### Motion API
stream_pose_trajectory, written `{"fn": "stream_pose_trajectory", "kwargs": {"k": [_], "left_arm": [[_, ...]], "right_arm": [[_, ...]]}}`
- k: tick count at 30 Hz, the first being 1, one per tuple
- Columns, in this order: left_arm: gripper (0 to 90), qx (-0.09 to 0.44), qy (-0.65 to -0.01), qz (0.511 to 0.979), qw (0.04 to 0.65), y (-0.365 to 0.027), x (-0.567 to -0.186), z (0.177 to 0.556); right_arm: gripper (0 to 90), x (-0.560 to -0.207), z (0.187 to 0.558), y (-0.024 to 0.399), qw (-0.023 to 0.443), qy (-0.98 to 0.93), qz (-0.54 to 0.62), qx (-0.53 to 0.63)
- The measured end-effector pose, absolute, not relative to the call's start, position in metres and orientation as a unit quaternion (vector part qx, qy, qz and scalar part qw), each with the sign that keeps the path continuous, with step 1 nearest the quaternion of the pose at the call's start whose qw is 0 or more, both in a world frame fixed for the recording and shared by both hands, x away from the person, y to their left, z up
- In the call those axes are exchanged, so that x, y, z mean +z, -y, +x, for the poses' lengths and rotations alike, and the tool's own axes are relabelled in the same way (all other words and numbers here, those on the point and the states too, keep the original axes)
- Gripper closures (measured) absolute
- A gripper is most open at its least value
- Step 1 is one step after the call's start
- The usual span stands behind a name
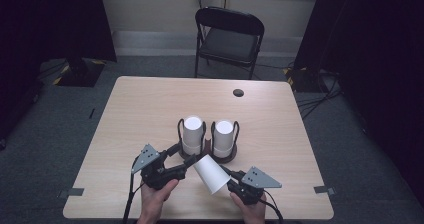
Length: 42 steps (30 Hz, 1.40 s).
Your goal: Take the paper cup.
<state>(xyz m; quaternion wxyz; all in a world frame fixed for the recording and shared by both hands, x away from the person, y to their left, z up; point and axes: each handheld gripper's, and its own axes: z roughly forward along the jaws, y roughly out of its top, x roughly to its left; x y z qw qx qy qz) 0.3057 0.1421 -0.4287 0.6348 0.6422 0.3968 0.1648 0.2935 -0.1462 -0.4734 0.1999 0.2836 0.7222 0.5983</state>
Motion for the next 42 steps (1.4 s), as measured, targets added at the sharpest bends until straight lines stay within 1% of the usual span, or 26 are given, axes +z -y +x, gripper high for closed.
{"fn": "stream_pose_trajectory", "kwargs": {"k": [6, 9, 14, 16, 19, 20, 26, 29, 36, 39, 42], "left_arm": [[23.1, 0.18, -0.376, 0.654, 0.631, -0.142, -0.434, 0.305], [21.9, 0.196, -0.375, 0.668, 0.612, -0.142, -0.439, 0.303], [20.8, 0.213, -0.371, 0.657, 0.621, -0.149, -0.449, 0.302], [20.7, 0.219, -0.361, 0.663, 0.618, -0.151, -0.452, 0.302], [21.1, 0.259, -0.348, 0.675, 0.596, -0.149, -0.456, 0.298], [21.2, 0.266, -0.347, 0.678, 0.591, -0.149, -0.457, 0.298], [19.9, 0.27, -0.331, 0.701, 0.571, -0.145, -0.462, 0.299], [20.9, 0.255, -0.321, 0.714, 0.568, -0.142, -0.464, 0.3], [20.6, 0.268, -0.304, 0.736, 0.542, -0.131, -0.465, 0.296], [20.4, 0.252, -0.293, 0.745, 0.544, -0.129, -0.467, 0.295], [21.1, 0.253, -0.286, 0.754, 0.534, -0.125, -0.468, 0.294]], "right_arm": [[86.4, -0.471, 0.295, 0.148, 0.19, -0.731, 0.293, 0.586], [86.4, -0.47, 0.296, 0.149, 0.185, -0.735, 0.295, 0.582], [86.4, -0.47, 0.298, 0.15, 0.179, -0.745, 0.287, 0.574], [86.5, -0.47, 0.298, 0.149, 0.176, -0.749, 0.289, 0.57], [86.5, -0.471, 0.299, 0.149, 0.172, -0.754, 0.291, 0.564], [86.5, -0.471, 0.3, 0.149, 0.169, -0.755, 0.292, 0.562], [86.5, -0.469, 0.303, 0.15, 0.158, -0.762, 0.303, 0.55], [86.4, -0.467, 0.305, 0.152, 0.151, -0.767, 0.305, 0.544], [86.4, -0.46, 0.31, 0.16, 0.143, -0.77, 0.319, 0.534], [86.4, -0.457, 0.312, 0.164, 0.139, -0.773, 0.327, 0.526], [86.4, -0.454, 0.314, 0.167, 0.131, -0.768, 0.334, 0.531]]}}
